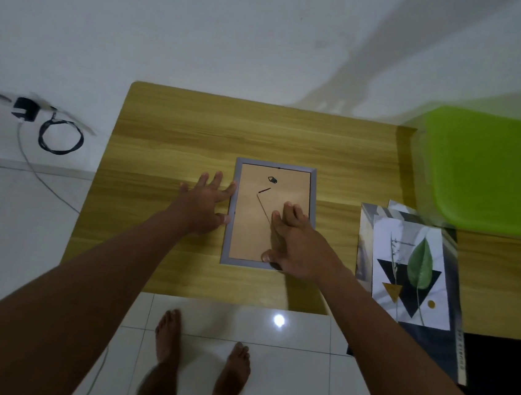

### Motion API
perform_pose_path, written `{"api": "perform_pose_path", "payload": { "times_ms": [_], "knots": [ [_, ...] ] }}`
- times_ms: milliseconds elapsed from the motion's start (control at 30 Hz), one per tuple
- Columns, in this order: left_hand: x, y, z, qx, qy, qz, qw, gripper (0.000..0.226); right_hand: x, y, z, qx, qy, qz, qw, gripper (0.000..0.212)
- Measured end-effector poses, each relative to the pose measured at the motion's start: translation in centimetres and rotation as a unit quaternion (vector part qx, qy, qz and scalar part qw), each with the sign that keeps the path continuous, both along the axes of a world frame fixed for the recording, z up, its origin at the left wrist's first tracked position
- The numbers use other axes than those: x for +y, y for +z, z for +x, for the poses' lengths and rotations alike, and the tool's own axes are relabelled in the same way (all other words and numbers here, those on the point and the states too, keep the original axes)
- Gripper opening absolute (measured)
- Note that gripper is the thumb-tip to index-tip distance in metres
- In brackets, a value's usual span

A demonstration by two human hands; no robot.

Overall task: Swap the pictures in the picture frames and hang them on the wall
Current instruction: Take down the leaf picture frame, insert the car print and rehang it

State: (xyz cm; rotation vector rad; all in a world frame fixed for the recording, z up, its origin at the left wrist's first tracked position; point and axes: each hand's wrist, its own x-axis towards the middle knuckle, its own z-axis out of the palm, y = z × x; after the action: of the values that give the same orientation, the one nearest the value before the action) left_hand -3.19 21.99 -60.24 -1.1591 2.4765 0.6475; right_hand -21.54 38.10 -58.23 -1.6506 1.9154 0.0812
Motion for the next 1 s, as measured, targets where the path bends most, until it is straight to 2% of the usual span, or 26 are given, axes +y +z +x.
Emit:
{"api": "perform_pose_path", "payload": {
  "times_ms": [233, 300, 367, 467, 533, 600, 700, 767, 1000],
  "knots": [
    [-0.1, 0.0, 0.0, -0.002, -0.001, 0.004, 1.000, 0.079, -0.2, 0.2, -0.2, -0.018, -0.010, 0.013, 1.000, 0.096],
    [-0.1, 0.0, 0.0, 0.002, 0.000, 0.008, 1.000, 0.079, 0.2, 0.5, -0.4, -0.046, -0.029, 0.003, 0.999, 0.085],
    [-0.1, 0.0, 0.0, 0.004, 0.004, 0.008, 1.000, 0.079, 0.1, 1.1, -0.4, -0.063, -0.055, -0.022, 0.996, 0.066],
    [0.0, 0.1, 0.2, -0.003, 0.007, -0.002, 1.000, 0.077, -1.1, 1.5, 0.1, -0.016, -0.073, -0.105, 0.992, 0.040],
    [0.0, 0.1, 0.2, -0.003, 0.006, -0.005, 1.000, 0.077, -2.1, 1.1, 1.1, 0.009, -0.104, -0.157, 0.982, 0.035],
    [0.0, 0.1, 0.2, 0.003, 0.005, -0.008, 1.000, 0.077, -3.2, 0.3, 2.4, 0.035, -0.143, -0.162, 0.976, 0.047],
    [-0.1, 0.0, 0.3, 0.003, 0.001, -0.005, 1.000, 0.077, -4.7, -1.1, 4.2, 0.057, -0.197, -0.099, 0.974, 0.089],
    [-0.2, 0.0, 0.3, 0.001, -0.004, -0.006, 1.000, 0.077, -5.3, -1.6, 4.9, 0.051, -0.224, -0.081, 0.970, 0.102],
    [-0.1, 0.0, 0.5, 0.008, -0.006, -0.008, 1.000, 0.077, -5.7, -1.3, 5.6, 0.066, -0.242, -0.072, 0.965, 0.101]
  ]
}}
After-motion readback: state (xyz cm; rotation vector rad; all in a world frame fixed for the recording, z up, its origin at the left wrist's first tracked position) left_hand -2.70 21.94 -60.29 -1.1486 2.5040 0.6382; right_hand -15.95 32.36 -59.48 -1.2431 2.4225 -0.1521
